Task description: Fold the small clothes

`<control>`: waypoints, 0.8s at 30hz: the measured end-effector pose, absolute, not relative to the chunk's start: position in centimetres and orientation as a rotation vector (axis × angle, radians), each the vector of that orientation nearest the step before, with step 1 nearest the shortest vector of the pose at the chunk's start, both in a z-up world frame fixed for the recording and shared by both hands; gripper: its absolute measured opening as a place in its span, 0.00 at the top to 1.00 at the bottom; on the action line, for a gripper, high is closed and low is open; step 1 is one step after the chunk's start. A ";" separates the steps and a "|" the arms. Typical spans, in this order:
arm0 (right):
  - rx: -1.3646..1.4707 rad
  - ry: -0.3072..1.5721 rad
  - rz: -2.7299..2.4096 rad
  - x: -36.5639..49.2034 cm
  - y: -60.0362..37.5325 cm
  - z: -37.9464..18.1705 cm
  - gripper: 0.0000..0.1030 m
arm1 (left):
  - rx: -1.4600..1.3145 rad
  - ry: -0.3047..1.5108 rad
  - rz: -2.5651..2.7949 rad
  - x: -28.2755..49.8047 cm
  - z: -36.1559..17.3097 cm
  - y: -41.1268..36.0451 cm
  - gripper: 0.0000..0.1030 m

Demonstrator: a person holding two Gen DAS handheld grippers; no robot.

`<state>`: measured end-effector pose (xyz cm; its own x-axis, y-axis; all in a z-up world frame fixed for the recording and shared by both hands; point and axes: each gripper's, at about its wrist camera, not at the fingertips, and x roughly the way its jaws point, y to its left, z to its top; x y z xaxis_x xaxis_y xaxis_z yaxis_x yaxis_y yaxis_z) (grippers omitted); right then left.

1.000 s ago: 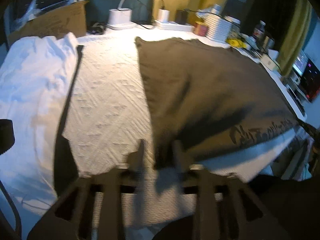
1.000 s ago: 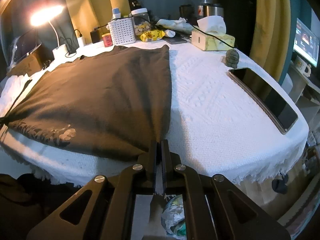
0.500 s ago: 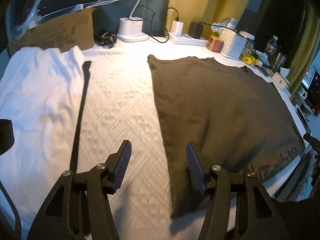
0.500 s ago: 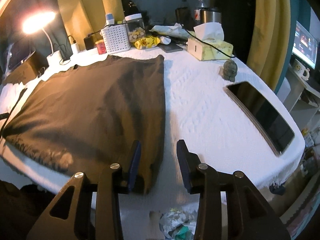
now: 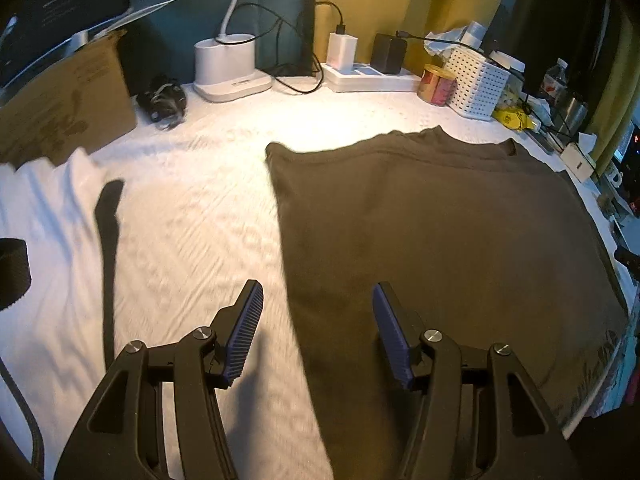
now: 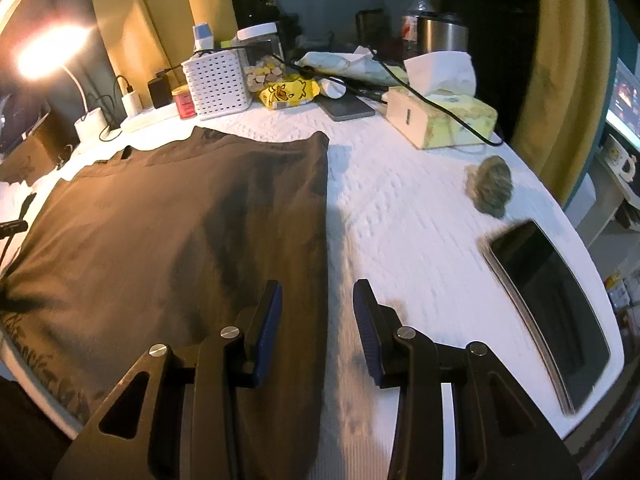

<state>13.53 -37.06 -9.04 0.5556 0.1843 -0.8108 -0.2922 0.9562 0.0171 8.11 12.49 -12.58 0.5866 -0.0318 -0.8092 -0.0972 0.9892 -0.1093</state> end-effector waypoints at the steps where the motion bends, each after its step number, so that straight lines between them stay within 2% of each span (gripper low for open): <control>1: -0.127 0.942 0.285 13.9 -36.9 -9.1 0.62 | -0.140 0.945 0.035 8.7 -12.7 12.5 0.45; 14: -0.190 0.946 0.321 20.1 -35.4 -10.1 0.62 | -0.055 0.979 -0.008 14.3 -14.3 12.8 0.46; 16: -0.201 0.951 0.336 21.3 -35.2 -10.3 0.62 | -0.034 0.969 -0.008 14.8 -14.4 12.8 0.60; 17: -0.203 0.955 0.342 21.9 -35.1 -10.5 0.62 | -0.023 0.963 -0.007 15.1 -14.3 12.8 0.64; 19: -0.206 0.959 0.353 23.1 -34.8 -11.0 0.61 | -0.024 0.961 -0.028 15.6 -14.2 12.8 0.92; 21: -0.218 0.970 0.356 24.3 -34.3 -11.5 0.61 | -0.013 0.966 -0.033 16.1 -14.1 12.7 0.97; 24: -0.229 0.982 0.366 26.0 -33.6 -12.1 0.61 | 0.014 0.958 -0.011 16.5 -14.0 12.4 0.98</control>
